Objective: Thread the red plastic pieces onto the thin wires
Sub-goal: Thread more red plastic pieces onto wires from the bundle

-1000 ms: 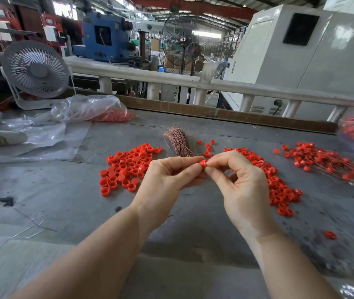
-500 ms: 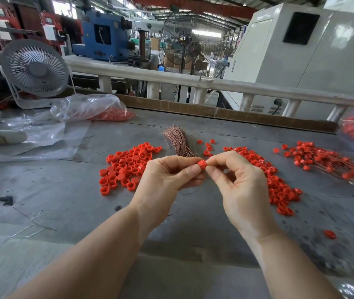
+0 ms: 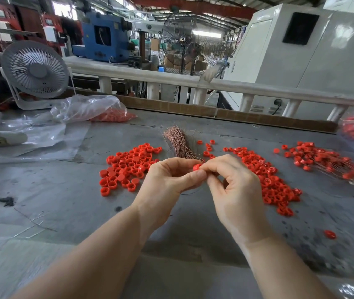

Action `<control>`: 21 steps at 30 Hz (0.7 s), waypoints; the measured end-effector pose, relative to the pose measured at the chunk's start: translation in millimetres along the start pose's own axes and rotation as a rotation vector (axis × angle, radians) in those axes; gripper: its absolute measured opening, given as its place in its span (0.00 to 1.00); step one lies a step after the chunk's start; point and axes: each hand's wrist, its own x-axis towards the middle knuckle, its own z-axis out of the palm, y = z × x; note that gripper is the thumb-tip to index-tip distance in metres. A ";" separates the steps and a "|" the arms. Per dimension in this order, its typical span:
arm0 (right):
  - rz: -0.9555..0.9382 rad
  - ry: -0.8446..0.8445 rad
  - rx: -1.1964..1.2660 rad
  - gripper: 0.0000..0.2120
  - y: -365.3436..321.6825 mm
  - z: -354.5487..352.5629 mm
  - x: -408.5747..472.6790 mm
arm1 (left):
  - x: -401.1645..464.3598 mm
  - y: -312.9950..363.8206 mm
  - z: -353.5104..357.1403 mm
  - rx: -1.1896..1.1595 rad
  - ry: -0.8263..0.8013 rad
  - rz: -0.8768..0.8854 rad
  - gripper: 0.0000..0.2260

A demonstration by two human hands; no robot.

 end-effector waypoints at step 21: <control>0.309 0.061 0.086 0.11 3.4 -2.7 3.1 | 1.4 0.4 -0.3 0.005 -0.041 0.001 0.06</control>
